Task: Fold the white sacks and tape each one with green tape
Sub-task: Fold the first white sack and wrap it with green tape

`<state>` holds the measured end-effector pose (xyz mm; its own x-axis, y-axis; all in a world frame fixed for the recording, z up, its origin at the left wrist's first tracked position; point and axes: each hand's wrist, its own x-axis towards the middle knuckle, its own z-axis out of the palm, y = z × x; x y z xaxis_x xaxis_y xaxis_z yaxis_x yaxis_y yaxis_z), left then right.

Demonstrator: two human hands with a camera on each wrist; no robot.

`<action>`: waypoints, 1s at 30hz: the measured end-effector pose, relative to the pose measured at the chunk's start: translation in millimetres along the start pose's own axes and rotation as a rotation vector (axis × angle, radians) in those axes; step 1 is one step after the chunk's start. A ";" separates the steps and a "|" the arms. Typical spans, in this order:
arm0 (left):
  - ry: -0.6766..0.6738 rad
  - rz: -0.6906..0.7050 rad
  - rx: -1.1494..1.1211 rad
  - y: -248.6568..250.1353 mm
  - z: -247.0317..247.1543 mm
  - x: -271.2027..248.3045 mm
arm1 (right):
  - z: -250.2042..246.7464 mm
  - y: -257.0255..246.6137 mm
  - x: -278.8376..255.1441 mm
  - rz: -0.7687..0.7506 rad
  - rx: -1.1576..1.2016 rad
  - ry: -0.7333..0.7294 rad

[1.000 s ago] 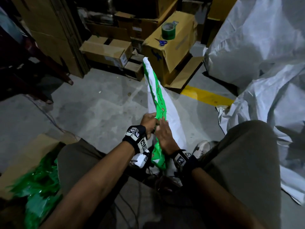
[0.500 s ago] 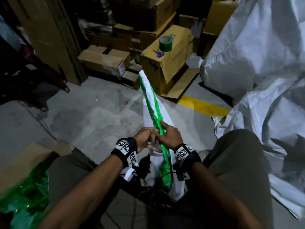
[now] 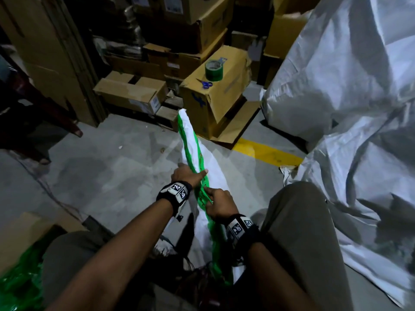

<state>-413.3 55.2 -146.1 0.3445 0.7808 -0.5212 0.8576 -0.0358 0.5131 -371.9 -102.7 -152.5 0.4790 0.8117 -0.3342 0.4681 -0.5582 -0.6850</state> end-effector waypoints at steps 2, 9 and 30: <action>-0.051 0.030 -0.010 1.8 -3.4 14.8 | 4.0 -0.9 -1.1 -0.024 -0.003 -0.025; -0.089 0.179 -0.187 -9.3 -10.1 -7.0 | -5.3 -6.8 15.2 -0.071 0.154 0.006; -0.242 0.231 -0.456 -42.2 -13.1 -63.4 | 0.7 -14.2 27.2 -0.192 0.039 -0.062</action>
<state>-476.4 15.4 -125.8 0.6278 0.6174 -0.4740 0.5158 0.1262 0.8474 -366.0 -72.6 -152.3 0.3364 0.9124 -0.2331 0.5168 -0.3858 -0.7643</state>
